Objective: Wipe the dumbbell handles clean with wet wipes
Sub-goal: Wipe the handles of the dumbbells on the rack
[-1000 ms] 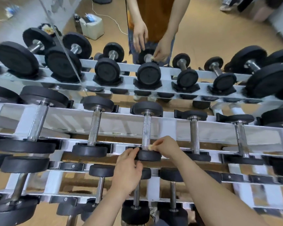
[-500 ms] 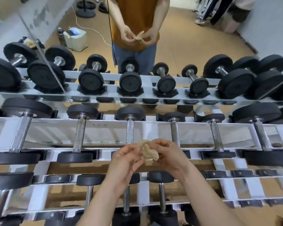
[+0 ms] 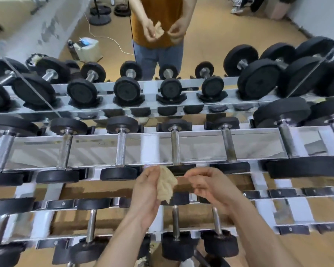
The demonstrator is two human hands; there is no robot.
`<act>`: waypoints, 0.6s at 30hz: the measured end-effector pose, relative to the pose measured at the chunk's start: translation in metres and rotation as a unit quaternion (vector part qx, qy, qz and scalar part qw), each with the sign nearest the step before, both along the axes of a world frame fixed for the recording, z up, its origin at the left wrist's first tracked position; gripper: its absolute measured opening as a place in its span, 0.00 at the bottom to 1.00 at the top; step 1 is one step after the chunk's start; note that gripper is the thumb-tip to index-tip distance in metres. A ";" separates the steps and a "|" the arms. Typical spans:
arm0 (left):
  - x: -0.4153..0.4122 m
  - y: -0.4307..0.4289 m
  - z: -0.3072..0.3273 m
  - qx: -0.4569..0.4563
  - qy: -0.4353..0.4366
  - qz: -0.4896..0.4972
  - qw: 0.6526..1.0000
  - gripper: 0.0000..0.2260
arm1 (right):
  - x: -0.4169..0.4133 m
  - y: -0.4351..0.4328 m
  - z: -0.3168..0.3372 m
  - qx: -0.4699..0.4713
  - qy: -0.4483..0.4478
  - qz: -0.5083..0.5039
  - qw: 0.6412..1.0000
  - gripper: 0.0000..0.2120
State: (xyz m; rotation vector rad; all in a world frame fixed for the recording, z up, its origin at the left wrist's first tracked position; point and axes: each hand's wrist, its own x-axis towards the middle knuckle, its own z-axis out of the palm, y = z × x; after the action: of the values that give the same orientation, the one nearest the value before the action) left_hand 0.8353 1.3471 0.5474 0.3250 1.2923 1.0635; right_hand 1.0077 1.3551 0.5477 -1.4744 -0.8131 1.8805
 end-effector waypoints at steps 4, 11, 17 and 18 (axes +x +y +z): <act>0.018 0.006 -0.004 0.036 0.084 -0.054 0.994 0.07 | 0.016 -0.002 -0.009 -0.025 0.091 -0.027 0.995 0.17; 0.014 0.043 -0.013 0.066 0.095 -0.119 0.986 0.05 | -0.002 0.020 -0.021 -0.008 0.065 -0.089 0.994 0.13; 0.004 0.079 -0.056 0.088 0.276 -0.167 0.942 0.04 | -0.002 0.064 -0.043 -0.013 -0.186 -0.116 0.976 0.05; 0.005 0.086 -0.065 0.102 0.324 -0.181 0.923 0.04 | -0.005 0.073 -0.049 0.001 -0.231 -0.125 0.965 0.05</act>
State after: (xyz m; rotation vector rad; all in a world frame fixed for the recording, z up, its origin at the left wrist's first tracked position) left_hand 0.8399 1.4329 0.4823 1.1034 1.6157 0.7901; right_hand 1.0030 1.4281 0.4985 -1.9515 -0.7845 1.3668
